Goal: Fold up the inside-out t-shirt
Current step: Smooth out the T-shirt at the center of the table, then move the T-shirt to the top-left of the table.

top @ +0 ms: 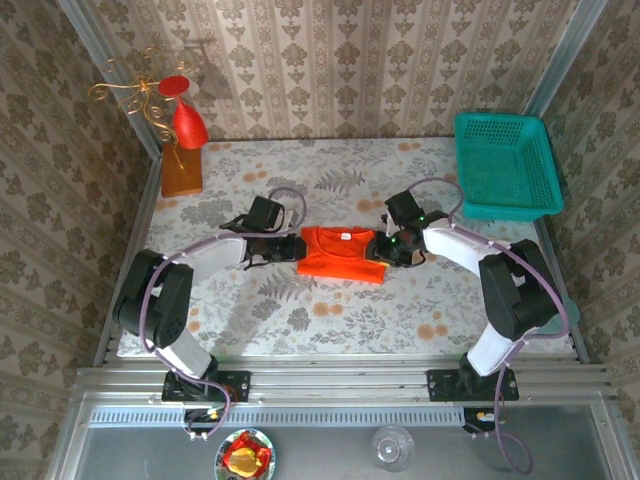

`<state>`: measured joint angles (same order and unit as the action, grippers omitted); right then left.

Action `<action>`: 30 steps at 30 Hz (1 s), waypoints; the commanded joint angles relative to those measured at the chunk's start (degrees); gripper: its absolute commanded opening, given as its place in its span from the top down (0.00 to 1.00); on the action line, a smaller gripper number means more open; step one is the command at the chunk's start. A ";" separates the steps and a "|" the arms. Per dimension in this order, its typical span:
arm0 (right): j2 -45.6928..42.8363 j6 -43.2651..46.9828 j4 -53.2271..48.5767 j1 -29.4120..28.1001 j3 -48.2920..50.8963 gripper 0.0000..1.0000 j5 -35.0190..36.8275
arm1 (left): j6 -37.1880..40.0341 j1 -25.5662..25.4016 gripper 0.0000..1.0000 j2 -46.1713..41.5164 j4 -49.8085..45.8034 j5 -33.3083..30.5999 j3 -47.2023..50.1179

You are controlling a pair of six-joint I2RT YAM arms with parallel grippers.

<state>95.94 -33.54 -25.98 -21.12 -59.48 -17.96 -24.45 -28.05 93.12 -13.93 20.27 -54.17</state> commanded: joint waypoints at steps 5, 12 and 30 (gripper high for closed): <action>3.16 2.25 -3.76 2.77 -3.56 0.55 2.42 | 3.07 3.10 0.57 6.21 -5.26 0.33 -8.17; 8.53 4.11 -6.13 2.92 -8.48 0.55 5.13 | 5.08 2.42 0.49 12.40 -8.25 -1.11 -14.86; 14.72 4.98 -5.92 3.17 -8.29 0.82 6.27 | 5.29 -3.84 0.40 18.33 -11.75 -4.63 -17.40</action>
<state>108.47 -28.84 -30.41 -18.15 -68.34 -12.84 -19.64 -30.98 109.78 -23.40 16.38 -70.02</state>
